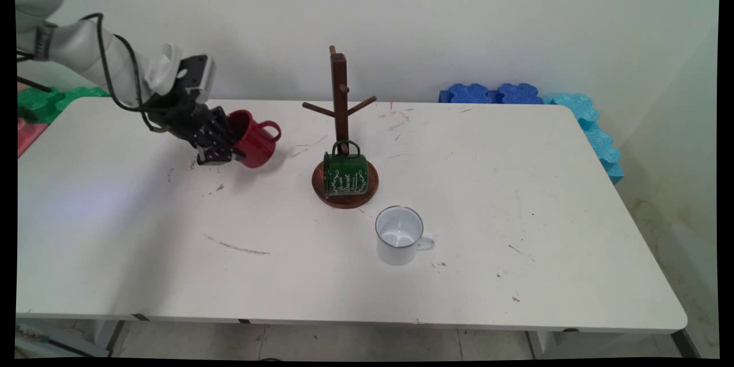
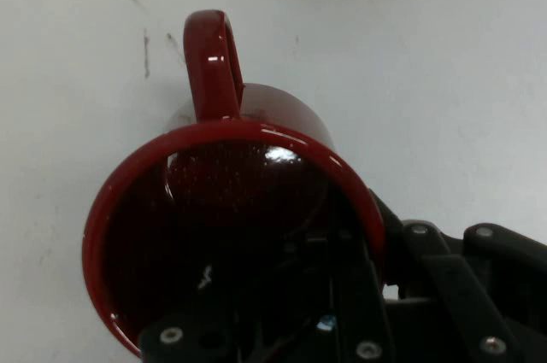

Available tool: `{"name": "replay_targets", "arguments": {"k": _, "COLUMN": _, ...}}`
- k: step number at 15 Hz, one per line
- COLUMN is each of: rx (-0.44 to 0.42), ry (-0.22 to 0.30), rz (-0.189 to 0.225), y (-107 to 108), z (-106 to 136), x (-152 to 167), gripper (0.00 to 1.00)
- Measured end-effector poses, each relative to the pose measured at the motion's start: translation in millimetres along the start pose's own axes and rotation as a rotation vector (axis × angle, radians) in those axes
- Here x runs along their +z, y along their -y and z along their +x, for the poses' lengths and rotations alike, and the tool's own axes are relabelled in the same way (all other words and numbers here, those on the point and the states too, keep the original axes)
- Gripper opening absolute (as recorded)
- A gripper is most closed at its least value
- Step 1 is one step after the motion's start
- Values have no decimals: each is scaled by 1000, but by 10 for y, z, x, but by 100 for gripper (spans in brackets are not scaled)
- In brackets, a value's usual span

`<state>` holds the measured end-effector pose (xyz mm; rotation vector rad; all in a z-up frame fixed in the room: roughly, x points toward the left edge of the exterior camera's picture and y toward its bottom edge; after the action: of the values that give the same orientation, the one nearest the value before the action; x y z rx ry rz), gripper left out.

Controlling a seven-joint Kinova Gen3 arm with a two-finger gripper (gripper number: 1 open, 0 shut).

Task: Place the picked object on the table

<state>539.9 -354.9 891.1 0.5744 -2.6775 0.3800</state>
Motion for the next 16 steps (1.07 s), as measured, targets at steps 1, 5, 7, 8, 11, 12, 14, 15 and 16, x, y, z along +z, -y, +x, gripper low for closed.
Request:
{"name": "replay_targets", "arguments": {"k": 1, "rx": 5, "ry": 7, "rz": -1, "y": -5, "z": 4, "x": 46, "gripper": 0}}
{"name": "replay_targets", "arguments": {"k": 5, "rx": 19, "ry": 27, "rz": -8, "y": -33, "z": 17, "x": 190, "gripper": 0}}
{"name": "replay_targets", "arguments": {"k": 7, "rx": 27, "ry": 38, "rz": -15, "y": -53, "z": 29, "x": 279, "gripper": 0}}
{"name": "replay_targets", "arguments": {"k": 8, "rx": 30, "ry": 42, "rz": -18, "y": -60, "z": 35, "x": 311, "gripper": 0}}
{"name": "replay_targets", "arguments": {"k": 11, "rx": 37, "ry": 53, "rz": -26, "y": -92, "z": 56, "x": 407, "gripper": 0}}
{"name": "replay_targets", "arguments": {"k": 12, "rx": 38, "ry": 56, "rz": -29, "y": -102, "z": 60, "x": 430, "gripper": 0}}
{"name": "replay_targets", "arguments": {"k": 14, "rx": 42, "ry": 60, "rz": -32, "y": -118, "z": 69, "x": 466, "gripper": 0}}
{"name": "replay_targets", "arguments": {"k": 15, "rx": 44, "ry": 61, "rz": -34, "y": -124, "z": 78, "x": 485, "gripper": 0}}
{"name": "replay_targets", "arguments": {"k": 16, "rx": 45, "ry": 62, "rz": -36, "y": -128, "z": 81, "x": 496, "gripper": 0}}
